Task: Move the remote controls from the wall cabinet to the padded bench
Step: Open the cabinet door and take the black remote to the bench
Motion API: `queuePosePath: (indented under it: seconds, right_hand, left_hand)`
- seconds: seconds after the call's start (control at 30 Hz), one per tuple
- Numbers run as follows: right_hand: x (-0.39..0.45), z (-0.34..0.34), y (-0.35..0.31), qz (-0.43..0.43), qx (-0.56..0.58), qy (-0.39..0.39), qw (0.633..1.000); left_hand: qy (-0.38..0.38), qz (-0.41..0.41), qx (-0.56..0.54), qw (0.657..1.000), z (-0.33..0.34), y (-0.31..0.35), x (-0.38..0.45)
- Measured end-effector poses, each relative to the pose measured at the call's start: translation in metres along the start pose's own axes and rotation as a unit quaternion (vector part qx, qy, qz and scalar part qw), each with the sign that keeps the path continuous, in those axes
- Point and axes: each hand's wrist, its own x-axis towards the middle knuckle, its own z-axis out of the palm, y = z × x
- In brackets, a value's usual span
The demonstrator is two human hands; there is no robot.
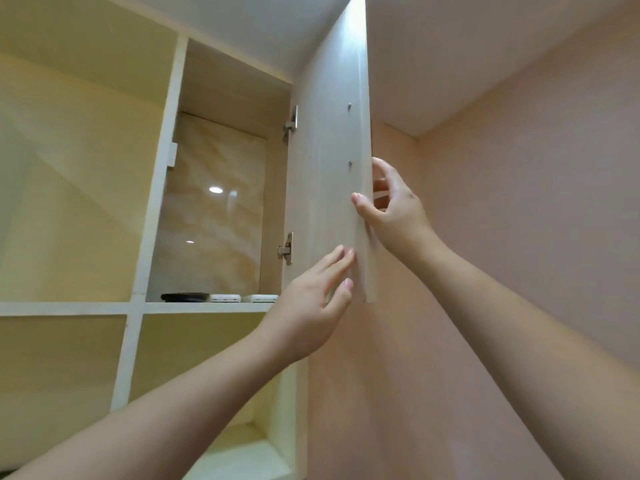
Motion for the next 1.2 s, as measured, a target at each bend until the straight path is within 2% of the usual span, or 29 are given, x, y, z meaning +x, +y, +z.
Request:
queuePosePath:
  seconds: [0.13,0.33,0.47,0.57,0.67,0.83,1.0,1.2]
  right_hand:
    - [-0.001,-0.018,0.021,0.017,-0.074,-0.043,0.996]
    - [-0.008,-0.016,0.028,-0.003,-0.076,-0.061,0.995]
    - [-0.008,-0.015,0.024,-0.026,-0.106,-0.046,0.993]
    - [-0.009,-0.008,0.015,-0.053,-0.180,-0.009,0.982]
    - [-0.014,0.001,0.006,-0.083,-0.231,0.008,0.969]
    - [-0.022,0.025,-0.005,-0.135,-0.219,-0.035,0.966]
    - [-0.028,0.053,-0.013,-0.136,-0.199,-0.044,0.969]
    - [-0.038,0.088,-0.020,-0.119,-0.128,-0.153,0.973]
  left_hand:
    - [-0.039,0.004,0.061,0.997,0.021,-0.002,0.012]
    - [-0.030,0.004,0.108,0.994,0.019,-0.008,0.012]
    - [-0.069,-0.040,0.143,0.986,0.009,-0.014,0.000]
    - [-0.138,-0.090,0.205,0.965,0.001,-0.020,-0.017]
    - [-0.160,-0.135,0.249,0.946,-0.015,-0.026,-0.031]
    - [-0.156,-0.173,0.310,0.922,-0.050,-0.036,-0.049]
    - [-0.140,-0.196,0.351,0.905,-0.080,-0.047,-0.063]
    - [-0.110,-0.190,0.386,0.896,-0.111,-0.058,-0.072]
